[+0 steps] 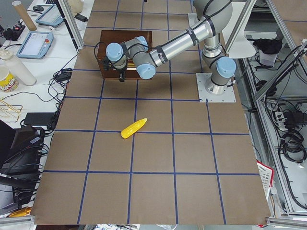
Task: Open drawer and put corn inside
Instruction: 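Lower the left gripper to the white drawer handle and grasp it, then pull the drawer handle outward with the left gripper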
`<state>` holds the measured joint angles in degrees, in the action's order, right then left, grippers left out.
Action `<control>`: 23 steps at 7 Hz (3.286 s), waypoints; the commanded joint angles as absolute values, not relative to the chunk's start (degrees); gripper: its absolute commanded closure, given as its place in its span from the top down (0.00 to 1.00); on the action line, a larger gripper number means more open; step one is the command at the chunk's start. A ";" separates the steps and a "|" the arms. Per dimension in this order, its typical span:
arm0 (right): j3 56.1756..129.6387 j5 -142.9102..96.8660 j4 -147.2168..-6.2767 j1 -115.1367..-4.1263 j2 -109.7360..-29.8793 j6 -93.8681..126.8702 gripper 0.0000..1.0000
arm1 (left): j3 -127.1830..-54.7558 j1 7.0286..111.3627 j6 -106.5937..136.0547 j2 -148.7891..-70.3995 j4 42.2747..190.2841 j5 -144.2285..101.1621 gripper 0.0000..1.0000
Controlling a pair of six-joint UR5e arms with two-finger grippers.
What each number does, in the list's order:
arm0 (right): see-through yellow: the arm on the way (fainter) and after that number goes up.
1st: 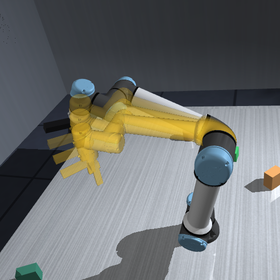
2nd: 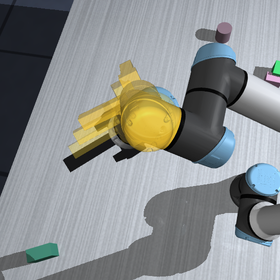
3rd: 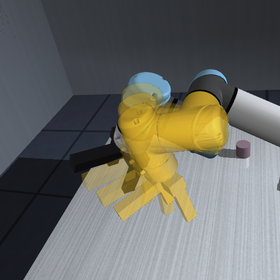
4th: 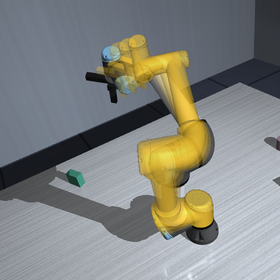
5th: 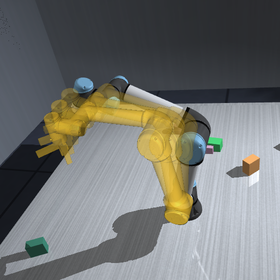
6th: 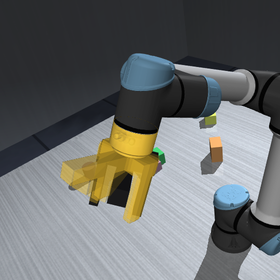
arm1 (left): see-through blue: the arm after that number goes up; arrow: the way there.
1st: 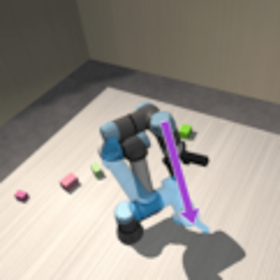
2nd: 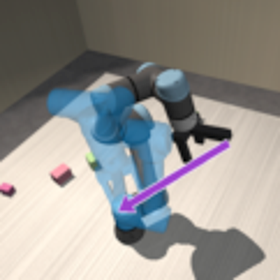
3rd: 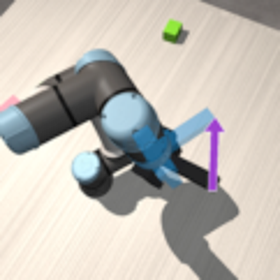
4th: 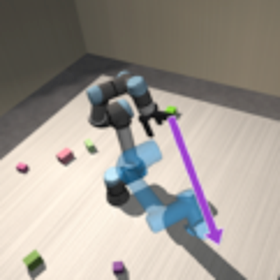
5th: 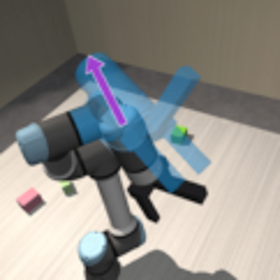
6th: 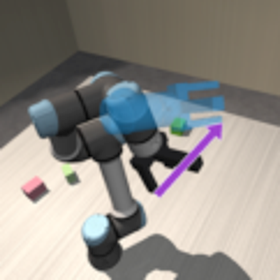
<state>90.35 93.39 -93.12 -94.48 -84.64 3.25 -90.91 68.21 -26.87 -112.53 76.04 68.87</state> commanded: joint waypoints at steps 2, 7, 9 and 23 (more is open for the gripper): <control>90.35 93.43 -93.08 -94.48 -84.73 3.25 1.00 | -91.23 68.20 -26.89 -113.64 76.03 68.82 1.00; 90.35 93.34 -93.08 -94.48 -84.73 3.25 1.00 | -91.23 68.20 -26.89 -114.87 76.03 68.91 1.00; 90.35 93.43 -93.16 -94.48 -84.64 3.25 1.00 | -91.40 68.20 -27.50 -115.14 75.94 69.43 1.00; 90.35 93.43 -93.08 -94.48 -84.64 3.25 1.00 | -90.35 64.86 -31.82 -115.66 76.38 72.14 1.00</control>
<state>90.35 93.43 -93.13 -94.48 -84.67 3.25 -90.45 64.94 -31.65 -115.66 76.55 70.44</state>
